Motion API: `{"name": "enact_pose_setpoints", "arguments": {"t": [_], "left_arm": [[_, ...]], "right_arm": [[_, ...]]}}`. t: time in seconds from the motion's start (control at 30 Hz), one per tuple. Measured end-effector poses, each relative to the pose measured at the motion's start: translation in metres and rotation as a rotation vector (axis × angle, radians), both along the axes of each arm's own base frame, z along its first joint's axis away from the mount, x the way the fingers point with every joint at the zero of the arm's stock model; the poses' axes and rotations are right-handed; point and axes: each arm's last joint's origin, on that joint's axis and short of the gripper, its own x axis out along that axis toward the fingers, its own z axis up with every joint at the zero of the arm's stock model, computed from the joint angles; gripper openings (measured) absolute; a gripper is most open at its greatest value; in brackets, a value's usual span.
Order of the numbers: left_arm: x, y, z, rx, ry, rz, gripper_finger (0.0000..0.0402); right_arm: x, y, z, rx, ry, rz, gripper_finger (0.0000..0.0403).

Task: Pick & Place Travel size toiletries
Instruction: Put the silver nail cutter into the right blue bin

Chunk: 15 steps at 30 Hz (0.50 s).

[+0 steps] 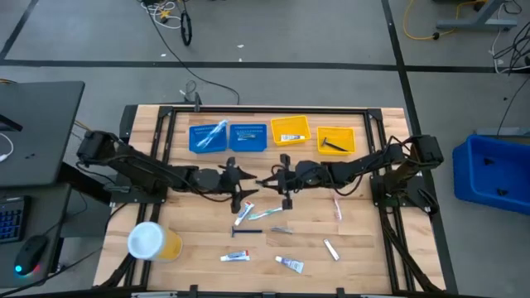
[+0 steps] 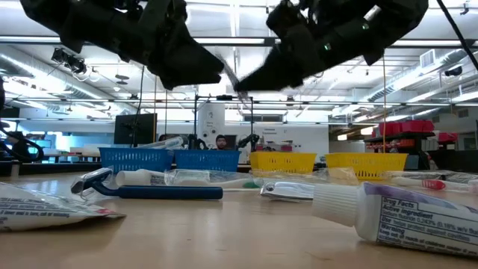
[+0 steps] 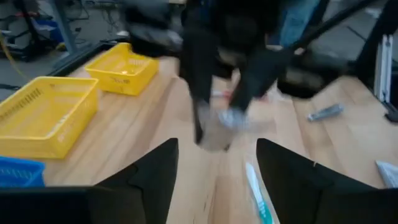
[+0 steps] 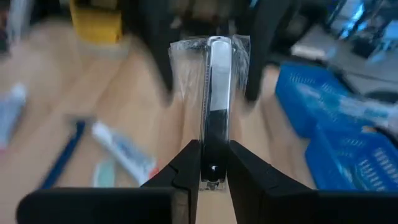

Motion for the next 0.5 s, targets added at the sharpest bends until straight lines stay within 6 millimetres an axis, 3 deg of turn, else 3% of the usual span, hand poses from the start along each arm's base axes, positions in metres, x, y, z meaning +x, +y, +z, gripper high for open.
{"name": "enact_pose_setpoints", "arguments": {"t": [0.23,0.5], "left_arm": [[0.01,-0.002,-0.002,0.024,0.011,-0.004,0.0227],[0.016,-0.002,0.01,0.056,-0.04,0.015,0.0225]], "right_arm": [[0.001,-0.007,0.003,0.079,-0.029,0.02,0.0071],[0.001,-0.007,0.004,0.081,-0.031,0.023,0.0073]]}}
